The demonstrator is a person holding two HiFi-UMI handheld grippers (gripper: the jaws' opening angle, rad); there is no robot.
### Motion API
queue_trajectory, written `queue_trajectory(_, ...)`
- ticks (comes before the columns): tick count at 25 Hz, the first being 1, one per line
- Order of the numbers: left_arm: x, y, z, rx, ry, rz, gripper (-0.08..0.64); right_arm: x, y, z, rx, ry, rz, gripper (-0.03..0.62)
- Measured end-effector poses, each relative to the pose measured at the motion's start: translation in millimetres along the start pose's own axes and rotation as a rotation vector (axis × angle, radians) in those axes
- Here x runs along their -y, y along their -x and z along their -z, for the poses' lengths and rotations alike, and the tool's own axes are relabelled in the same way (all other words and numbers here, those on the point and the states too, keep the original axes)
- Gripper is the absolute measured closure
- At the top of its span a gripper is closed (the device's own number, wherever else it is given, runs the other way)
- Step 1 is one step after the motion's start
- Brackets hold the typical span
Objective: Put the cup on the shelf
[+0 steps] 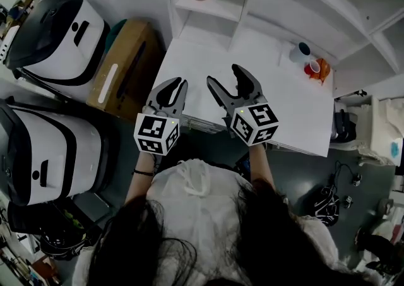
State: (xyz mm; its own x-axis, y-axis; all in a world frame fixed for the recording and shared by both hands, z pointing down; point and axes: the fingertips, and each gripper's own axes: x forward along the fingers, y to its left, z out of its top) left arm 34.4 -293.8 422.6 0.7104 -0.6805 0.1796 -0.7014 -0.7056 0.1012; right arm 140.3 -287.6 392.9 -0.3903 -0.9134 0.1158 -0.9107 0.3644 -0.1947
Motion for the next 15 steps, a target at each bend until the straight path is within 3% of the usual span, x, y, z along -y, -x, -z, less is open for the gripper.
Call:
queue_trajectory(3,19,9,5,0.000,0.000,-0.001,0.499,-6,25,5,0.003,-0.013,-0.002,0.258)
queue_trajectory(4,26,11,6,0.000,0.000,-0.002,0.499,-5,34,4,0.016,-0.013,0.014,0.312)
queue_trajectory(5,33,13,8,0.000,-0.001,-0.002,0.499,-3,42,4,0.030,-0.013,0.032,0.411)
queue_trajectory(6,42,14,9,0.000,-0.002,0.001,0.499,0,51,3,0.037,-0.012,0.046,0.436)
queue_trajectory(10,80,18,11,0.003,-0.013,0.022,0.499,4,91,10,0.031,0.007,0.054,0.436)
queue_trajectory(15,120,34,20,-0.001,-0.008,0.019,0.499,-1,129,32,0.020,-0.044,0.034,0.455)
